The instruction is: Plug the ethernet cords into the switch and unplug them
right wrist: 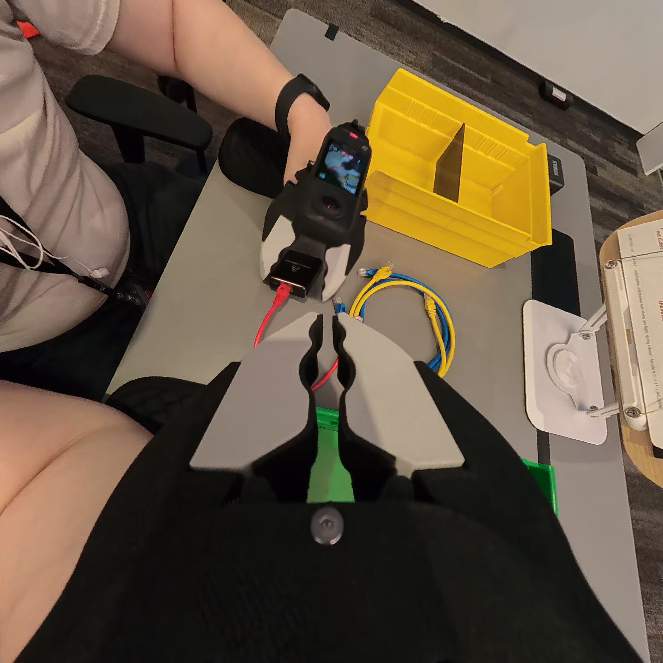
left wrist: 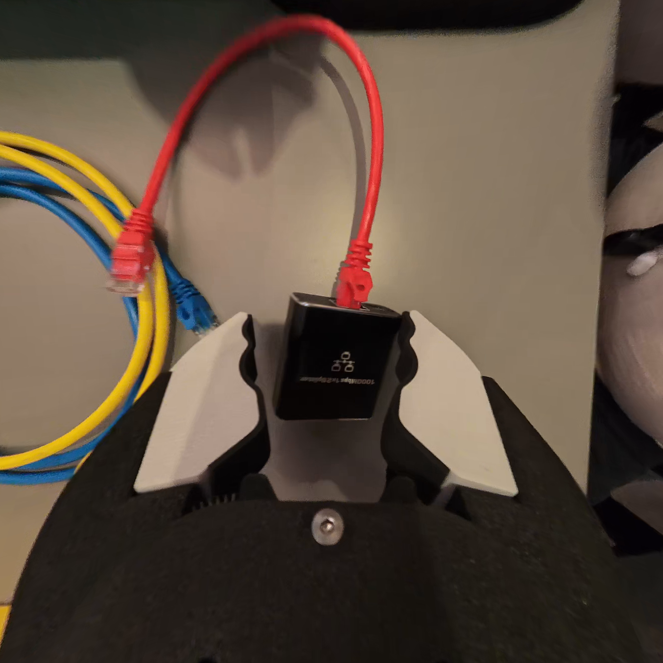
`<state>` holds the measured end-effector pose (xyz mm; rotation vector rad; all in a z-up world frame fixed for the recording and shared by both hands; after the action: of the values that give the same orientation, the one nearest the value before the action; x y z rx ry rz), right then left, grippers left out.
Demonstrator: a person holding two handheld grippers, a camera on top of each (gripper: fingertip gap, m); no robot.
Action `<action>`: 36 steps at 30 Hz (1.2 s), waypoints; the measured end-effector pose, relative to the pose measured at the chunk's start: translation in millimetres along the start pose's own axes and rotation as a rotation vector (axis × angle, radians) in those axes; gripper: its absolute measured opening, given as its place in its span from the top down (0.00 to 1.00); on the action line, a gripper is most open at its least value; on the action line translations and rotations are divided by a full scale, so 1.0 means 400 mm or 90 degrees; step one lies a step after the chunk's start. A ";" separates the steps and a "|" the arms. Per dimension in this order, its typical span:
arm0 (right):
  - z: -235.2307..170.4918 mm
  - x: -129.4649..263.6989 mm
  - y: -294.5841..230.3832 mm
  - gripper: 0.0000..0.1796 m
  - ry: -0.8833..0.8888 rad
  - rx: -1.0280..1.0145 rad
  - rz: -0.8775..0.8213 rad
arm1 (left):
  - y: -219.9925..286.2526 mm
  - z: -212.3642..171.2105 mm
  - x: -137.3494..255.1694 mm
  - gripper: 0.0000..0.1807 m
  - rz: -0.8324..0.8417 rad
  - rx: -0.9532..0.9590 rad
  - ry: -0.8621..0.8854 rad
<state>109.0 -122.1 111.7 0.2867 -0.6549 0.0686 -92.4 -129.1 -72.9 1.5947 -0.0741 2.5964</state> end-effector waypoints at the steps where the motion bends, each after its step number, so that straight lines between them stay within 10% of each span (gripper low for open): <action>1: -0.002 0.004 -0.001 0.97 0.004 0.001 -0.002 | -0.002 0.007 0.019 0.58 -0.001 0.008 0.022; 10: -0.015 0.046 -0.005 0.97 0.049 0.006 -0.024 | -0.145 0.024 0.224 0.72 0.215 0.049 0.048; 20: -0.026 0.069 -0.011 0.97 0.071 0.008 -0.034 | -0.195 -0.049 0.111 0.82 0.206 -0.042 -0.293; 36: -0.034 0.070 -0.012 0.97 0.065 0.007 -0.029 | -0.264 -0.119 0.050 0.92 0.152 -0.054 -0.427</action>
<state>140.1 -123.8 117.3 0.3070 -0.5465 0.0438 -132.3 -18.6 -77.4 2.4668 -0.4334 2.0320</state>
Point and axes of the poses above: each gripper's, where its closed fingertips meet, x back along the fingers, z out of its top, y = z × x across the jaws, the point moved 8 cm from there along x, back along the fingers, and after that the axes turned 3 degrees about -x, right-handed, at the moved point
